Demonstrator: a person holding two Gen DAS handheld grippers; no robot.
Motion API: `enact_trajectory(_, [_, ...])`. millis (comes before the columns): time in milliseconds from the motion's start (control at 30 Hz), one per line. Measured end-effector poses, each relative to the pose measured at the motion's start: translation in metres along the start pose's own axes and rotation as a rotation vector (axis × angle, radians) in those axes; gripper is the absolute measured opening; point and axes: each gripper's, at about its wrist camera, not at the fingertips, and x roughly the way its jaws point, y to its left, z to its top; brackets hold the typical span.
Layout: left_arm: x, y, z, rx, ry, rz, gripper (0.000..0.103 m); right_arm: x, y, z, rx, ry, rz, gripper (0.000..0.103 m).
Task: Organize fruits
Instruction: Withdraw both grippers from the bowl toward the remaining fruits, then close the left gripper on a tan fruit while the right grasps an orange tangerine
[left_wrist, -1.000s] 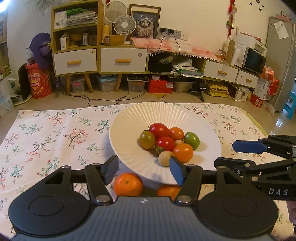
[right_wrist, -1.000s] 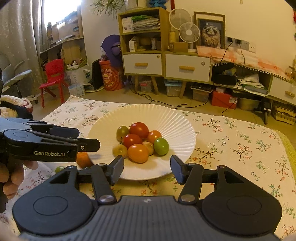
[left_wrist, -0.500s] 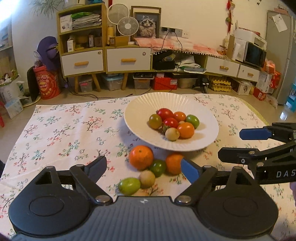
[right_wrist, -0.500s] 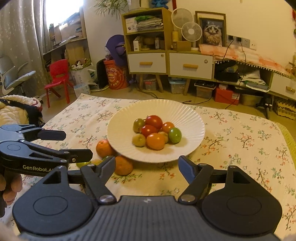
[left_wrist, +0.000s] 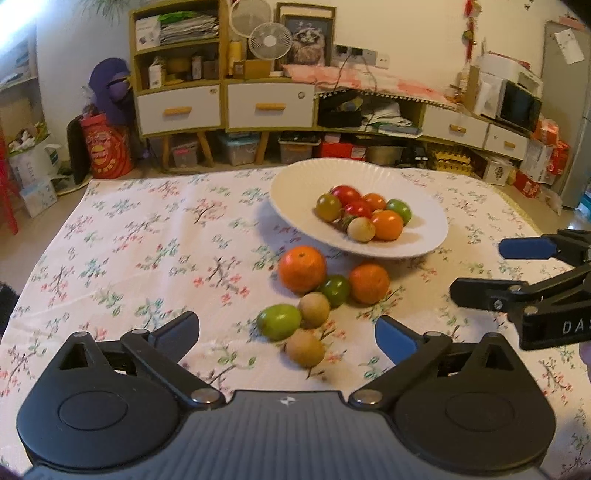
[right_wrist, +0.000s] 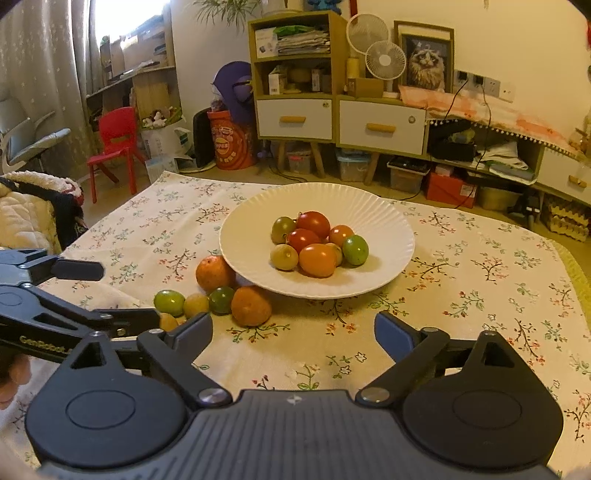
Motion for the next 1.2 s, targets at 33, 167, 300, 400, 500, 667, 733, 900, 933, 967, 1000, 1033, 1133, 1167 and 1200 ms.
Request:
enact_trajectory(33, [0.0,0.002,-0.002,-0.005,0.005,0.004,0.099,0.0,0.001,-0.001,-0.002,0.001,-0.006,0.096])
enact_trajectory(167, [0.002,0.008,-0.009,-0.008,0.025,0.019,0.099,0.003,0.002,-0.005,-0.015,0.002,-0.021,0.098])
enact_trajectory(300, [0.006,0.013,-0.016,-0.008,0.046,0.034,0.099,0.006,0.002,-0.008,-0.014,0.015,-0.026,0.098])
enact_trajectory(400, [0.01,0.014,-0.022,0.004,0.064,0.04,0.099,0.009,0.003,-0.011,-0.025,0.024,-0.028,0.099])
enact_trajectory(500, [0.013,0.013,-0.027,0.026,0.064,0.043,0.099,0.011,0.006,-0.013,-0.047,0.032,-0.034,0.099])
enact_trajectory(667, [0.022,0.011,-0.032,0.042,0.079,0.029,0.099,0.015,0.009,-0.016,-0.059,0.051,-0.028,0.1])
enact_trajectory(733, [0.025,0.01,-0.033,0.044,0.08,0.026,0.099,0.015,0.009,-0.016,-0.061,0.056,-0.027,0.1])
enact_trajectory(900, [0.027,0.008,-0.031,0.029,0.072,0.003,0.098,0.021,0.007,-0.016,-0.056,0.068,-0.032,0.1])
enact_trajectory(933, [0.028,0.007,-0.03,0.029,0.07,-0.004,0.096,0.022,0.007,-0.016,-0.053,0.071,-0.035,0.1])
enact_trajectory(967, [0.028,0.005,-0.029,0.03,0.068,-0.011,0.094,0.023,0.006,-0.015,-0.051,0.072,-0.036,0.1])
enact_trajectory(1000, [0.028,0.004,-0.028,0.033,0.065,-0.019,0.089,0.024,0.005,-0.015,-0.05,0.074,-0.038,0.1])
enact_trajectory(1033, [0.028,0.001,-0.027,0.041,0.061,-0.026,0.081,0.025,0.005,-0.015,-0.049,0.075,-0.039,0.1])
enact_trajectory(1133, [0.027,-0.005,-0.024,0.058,0.055,-0.05,0.066,0.026,0.004,-0.014,-0.048,0.074,-0.037,0.1])
enact_trajectory(1167, [0.027,-0.006,-0.023,0.059,0.053,-0.055,0.063,0.027,0.004,-0.015,-0.047,0.074,-0.036,0.1])
enact_trajectory(1200, [0.027,-0.007,-0.023,0.06,0.051,-0.061,0.059,0.027,0.004,-0.014,-0.046,0.074,-0.035,0.1])
